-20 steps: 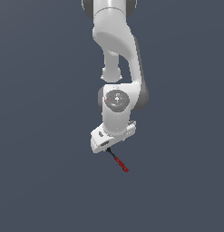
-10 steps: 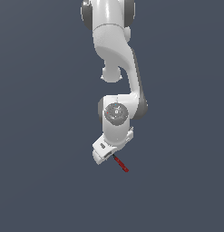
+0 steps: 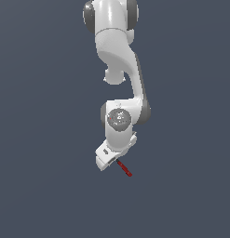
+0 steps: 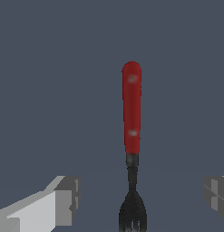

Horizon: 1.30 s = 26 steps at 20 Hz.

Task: Pick up the object and move it to a goal position.

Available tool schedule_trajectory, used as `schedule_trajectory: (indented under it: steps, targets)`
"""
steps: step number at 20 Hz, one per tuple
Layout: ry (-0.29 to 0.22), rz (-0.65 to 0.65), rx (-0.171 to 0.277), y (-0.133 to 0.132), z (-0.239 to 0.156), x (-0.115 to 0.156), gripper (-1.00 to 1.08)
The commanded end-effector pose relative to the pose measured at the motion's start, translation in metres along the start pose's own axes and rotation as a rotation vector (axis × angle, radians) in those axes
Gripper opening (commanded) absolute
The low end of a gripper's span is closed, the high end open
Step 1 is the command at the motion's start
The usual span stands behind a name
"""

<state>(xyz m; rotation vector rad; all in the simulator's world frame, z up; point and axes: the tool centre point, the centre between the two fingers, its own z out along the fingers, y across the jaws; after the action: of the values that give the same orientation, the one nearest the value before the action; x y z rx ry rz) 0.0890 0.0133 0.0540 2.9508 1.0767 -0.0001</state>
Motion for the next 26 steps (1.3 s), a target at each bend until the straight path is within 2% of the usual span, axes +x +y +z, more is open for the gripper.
schedule_trajectory:
  steps: [1,8,14,15,26]
  targets:
    - [-0.001,-0.001,0.001,0.0,0.007,0.0,1.0]
    - [0.0,-0.004,0.0,-0.001,0.041,-0.001,1.0]
    - [0.0,-0.005,0.0,0.0,0.048,0.001,1.0]
    - [0.0,-0.005,0.0,0.0,0.048,0.001,-1.0]
    - [0.004,-0.009,0.0,-0.003,0.044,0.004,-1.0]
